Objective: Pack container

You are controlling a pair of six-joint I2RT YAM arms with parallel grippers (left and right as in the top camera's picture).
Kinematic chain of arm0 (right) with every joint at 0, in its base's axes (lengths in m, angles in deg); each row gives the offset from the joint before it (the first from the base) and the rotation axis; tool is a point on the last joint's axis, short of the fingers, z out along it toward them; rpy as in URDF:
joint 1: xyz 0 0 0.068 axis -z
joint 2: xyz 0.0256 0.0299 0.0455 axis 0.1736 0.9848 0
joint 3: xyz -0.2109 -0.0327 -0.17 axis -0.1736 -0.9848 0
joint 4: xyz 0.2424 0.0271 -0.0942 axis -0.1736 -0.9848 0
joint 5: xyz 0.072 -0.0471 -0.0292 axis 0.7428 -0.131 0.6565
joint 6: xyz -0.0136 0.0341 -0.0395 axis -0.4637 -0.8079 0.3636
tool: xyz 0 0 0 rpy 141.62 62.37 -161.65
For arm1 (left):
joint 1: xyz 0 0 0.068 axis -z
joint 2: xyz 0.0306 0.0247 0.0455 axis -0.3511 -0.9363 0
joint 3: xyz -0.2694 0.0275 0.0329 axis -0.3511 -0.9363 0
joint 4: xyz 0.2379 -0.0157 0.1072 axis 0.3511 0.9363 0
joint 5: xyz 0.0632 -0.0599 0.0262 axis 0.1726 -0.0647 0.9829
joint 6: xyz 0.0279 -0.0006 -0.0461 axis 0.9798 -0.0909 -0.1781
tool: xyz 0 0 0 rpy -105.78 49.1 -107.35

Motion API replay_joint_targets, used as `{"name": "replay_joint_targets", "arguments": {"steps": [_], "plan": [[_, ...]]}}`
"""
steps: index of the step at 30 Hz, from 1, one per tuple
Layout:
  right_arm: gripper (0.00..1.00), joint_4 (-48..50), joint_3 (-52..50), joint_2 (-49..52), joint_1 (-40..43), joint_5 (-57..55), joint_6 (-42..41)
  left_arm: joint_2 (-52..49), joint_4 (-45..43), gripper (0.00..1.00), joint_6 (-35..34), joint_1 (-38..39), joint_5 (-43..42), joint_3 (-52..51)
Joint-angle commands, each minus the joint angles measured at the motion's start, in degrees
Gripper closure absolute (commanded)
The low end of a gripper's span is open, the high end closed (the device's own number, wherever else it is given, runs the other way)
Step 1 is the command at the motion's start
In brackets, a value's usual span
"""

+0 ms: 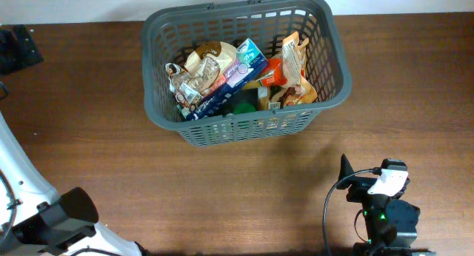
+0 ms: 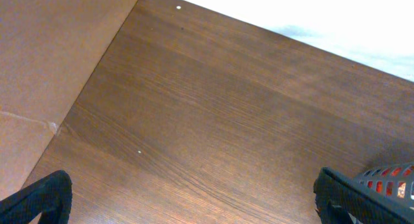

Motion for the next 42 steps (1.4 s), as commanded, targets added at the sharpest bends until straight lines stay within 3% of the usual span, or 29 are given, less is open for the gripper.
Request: {"name": "replay_joint_targets", "arguments": {"steps": [1,11,15,22,26,30,36,38,42], "plan": [[0.01,0.09,-0.70,-0.72,-0.46,-1.11,0.22,-0.31,0.00,0.01,-0.33,-0.24,-0.59,-0.24],[0.01,0.07,-0.68,-0.72,-0.46,-1.11,0.22,-0.35,0.07,0.01,-0.33,-0.13,-0.09,-0.24],[0.01,0.07,-0.70,-0.72,-0.46,-1.11,0.22,5.35,-0.02,0.01,-0.33,2.71,0.00,-1.18],[0.01,0.07,-0.70,-0.72,-0.46,-1.11,0.22,26.97,-0.44,0.01,-0.33,16.15,0.00,-22.03],[0.01,0.07,-0.70,-0.72,-0.46,-1.11,0.22,43.67,-0.55,0.01,-0.33,20.28,-0.02,-42.25],[0.01,0.07,-0.70,-0.72,-0.46,-1.11,0.22,61.20,-16.26,0.01,-0.35,20.35,-0.81,-62.14],[0.01,0.07,-0.70,-0.72,-0.46,-1.11,0.22,85.83,-54.88,0.01,-0.35,23.06,-4.48,-94.01],[0.01,0.07,-0.68,-0.72,-0.46,-1.11,0.22,92.45,-64.17,0.01,-0.37,24.41,-4.59,-104.87],[0.01,0.07,-0.70,-0.72,-0.46,-1.11,0.22,101.44,-70.16,0.01,-0.39,26.58,-7.85,-118.84]]}}
